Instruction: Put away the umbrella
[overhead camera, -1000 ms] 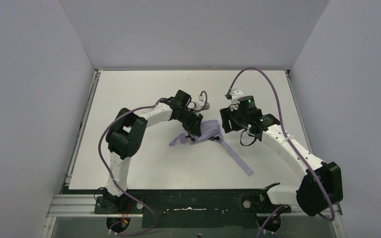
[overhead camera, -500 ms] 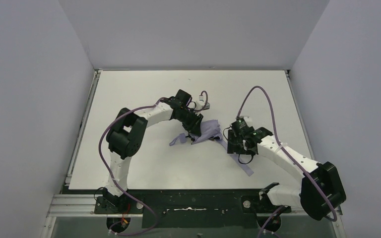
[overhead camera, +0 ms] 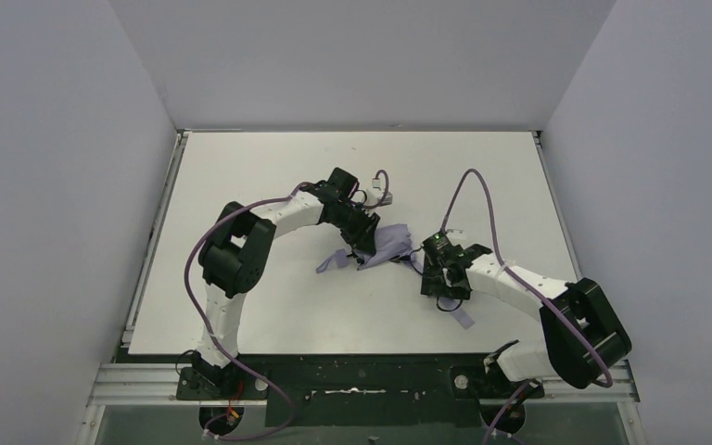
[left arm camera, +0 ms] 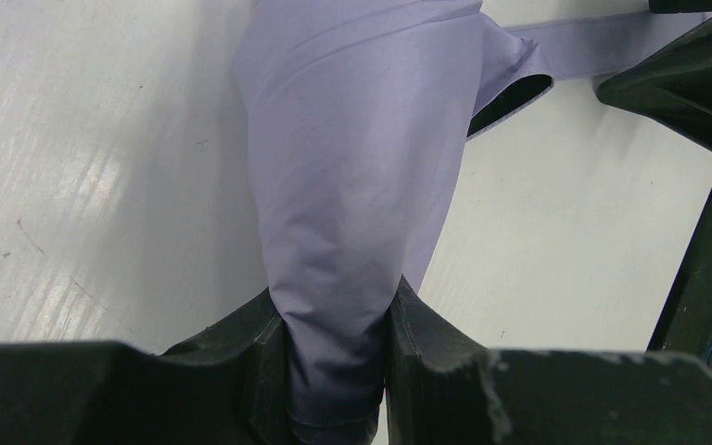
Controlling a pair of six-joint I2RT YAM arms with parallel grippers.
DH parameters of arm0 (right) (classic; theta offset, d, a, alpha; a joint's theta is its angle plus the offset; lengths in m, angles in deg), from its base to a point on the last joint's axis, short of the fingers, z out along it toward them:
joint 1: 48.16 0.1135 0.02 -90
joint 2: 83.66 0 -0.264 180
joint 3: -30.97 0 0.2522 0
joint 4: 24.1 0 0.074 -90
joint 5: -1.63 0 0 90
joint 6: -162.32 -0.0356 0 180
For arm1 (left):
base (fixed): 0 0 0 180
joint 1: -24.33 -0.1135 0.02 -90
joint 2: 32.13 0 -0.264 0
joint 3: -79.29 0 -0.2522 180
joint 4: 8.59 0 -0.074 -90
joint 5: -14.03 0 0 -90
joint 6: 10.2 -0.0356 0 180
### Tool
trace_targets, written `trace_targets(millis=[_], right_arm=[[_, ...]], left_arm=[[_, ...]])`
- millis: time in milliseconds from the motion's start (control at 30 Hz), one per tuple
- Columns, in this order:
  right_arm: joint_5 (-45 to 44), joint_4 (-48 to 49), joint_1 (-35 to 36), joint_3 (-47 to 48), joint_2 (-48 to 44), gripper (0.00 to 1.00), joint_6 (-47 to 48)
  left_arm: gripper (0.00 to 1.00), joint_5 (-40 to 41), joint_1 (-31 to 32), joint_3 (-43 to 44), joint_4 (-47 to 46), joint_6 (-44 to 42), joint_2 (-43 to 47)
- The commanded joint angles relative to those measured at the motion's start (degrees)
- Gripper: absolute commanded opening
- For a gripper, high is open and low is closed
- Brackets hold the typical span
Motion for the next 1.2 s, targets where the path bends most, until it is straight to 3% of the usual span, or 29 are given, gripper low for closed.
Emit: trace_targets(millis=[0,167,600,900,1167], right_arm=[[-0.4,3.4,-1.5,-0.7,0.6,0.56,-0.7],[0.4,3.4,-3.2,-2.5,0.6,0.48,-1.3],[3.9,4.1,-0.8,-5.3,0.9,0.01,-2.9],[11.1,5.0,6.3,-7.9,-4.1,0.0,-7.2],[15.6,9.6,16.7,-5.6,-0.4,0.0,-9.8]], left_arm=[[0.0,5.3,0.0,1.2,3.2,-1.6,-1.2],[0.0,5.3,0.1,1.4,3.3,-1.6,-1.3],[0.0,9.0,-0.4,1.8,3.0,0.6,-1.5],[0.0,12.7,-2.0,1.3,-0.1,5.7,-0.6],[0.0,14.5,-2.9,1.3,-1.2,8.7,-0.1]])
